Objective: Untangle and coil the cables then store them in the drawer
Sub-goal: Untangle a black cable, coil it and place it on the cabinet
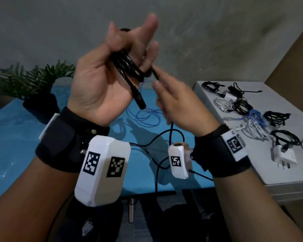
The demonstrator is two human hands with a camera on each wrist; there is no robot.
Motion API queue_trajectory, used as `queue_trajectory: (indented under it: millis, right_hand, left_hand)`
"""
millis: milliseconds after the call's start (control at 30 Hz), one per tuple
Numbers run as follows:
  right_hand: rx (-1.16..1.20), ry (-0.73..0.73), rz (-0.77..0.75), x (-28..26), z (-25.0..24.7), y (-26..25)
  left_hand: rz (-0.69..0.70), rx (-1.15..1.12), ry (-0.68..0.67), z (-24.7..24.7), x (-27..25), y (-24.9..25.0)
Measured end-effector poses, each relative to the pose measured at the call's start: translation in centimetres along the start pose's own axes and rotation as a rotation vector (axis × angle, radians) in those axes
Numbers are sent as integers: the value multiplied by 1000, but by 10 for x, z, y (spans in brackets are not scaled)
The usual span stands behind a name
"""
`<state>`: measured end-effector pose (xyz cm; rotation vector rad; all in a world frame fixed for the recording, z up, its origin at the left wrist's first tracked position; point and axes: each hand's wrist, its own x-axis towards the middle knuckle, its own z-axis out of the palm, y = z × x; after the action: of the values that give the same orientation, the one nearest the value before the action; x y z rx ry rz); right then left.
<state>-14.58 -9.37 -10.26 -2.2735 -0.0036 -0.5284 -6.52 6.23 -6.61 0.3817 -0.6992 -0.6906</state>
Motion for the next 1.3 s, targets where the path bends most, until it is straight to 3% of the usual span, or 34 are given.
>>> queue_trajectory:
  millis: [133, 233, 300, 367, 433, 467, 600, 700, 867, 1000, 1100, 1300]
  right_hand:
    - [-117, -268, 96, -2, 24, -3]
    - [-187, -391, 118, -5, 31, -6]
    - [-256, -387, 96, -4, 25, -6]
    - [-291, -329, 72, -4, 11, -8]
    - [-232, -266, 73, -4, -7, -9]
    - [-167, -242, 61, -5, -15, -10]
    - [112, -122, -41, -12, -37, -19]
    - [265, -60, -122, -13, -40, -26]
    - [449, 165, -176, -7, -28, -28]
    - [471, 179, -153, -1, -22, -21]
    - [423, 219, -149, 2, -15, -14]
    - [320, 220, -128, 5, 3, -9]
  left_hand:
    - [125, 368, 122, -7, 1, -13]
    - [274, 1189, 92, -17, 7, -15]
    - [153, 1678, 19, -25, 9, -13]
    - [-108, 1923, -25, -30, 7, -8]
    - [-428, 1726, -125, -29, 2, -6]
    - [-513, 1544, -172, -27, -1, -6]
    - [-556, 1053, -217, -17, -8, 2]
    - [-529, 847, -287, -14, -11, 2]
    - [-495, 362, -207, -2, -14, -8]
    - [-377, 55, -236, 4, -12, -12]
    - [-234, 104, -101, 8, -10, -2]
    - [-97, 20, -72, 10, -4, 0]
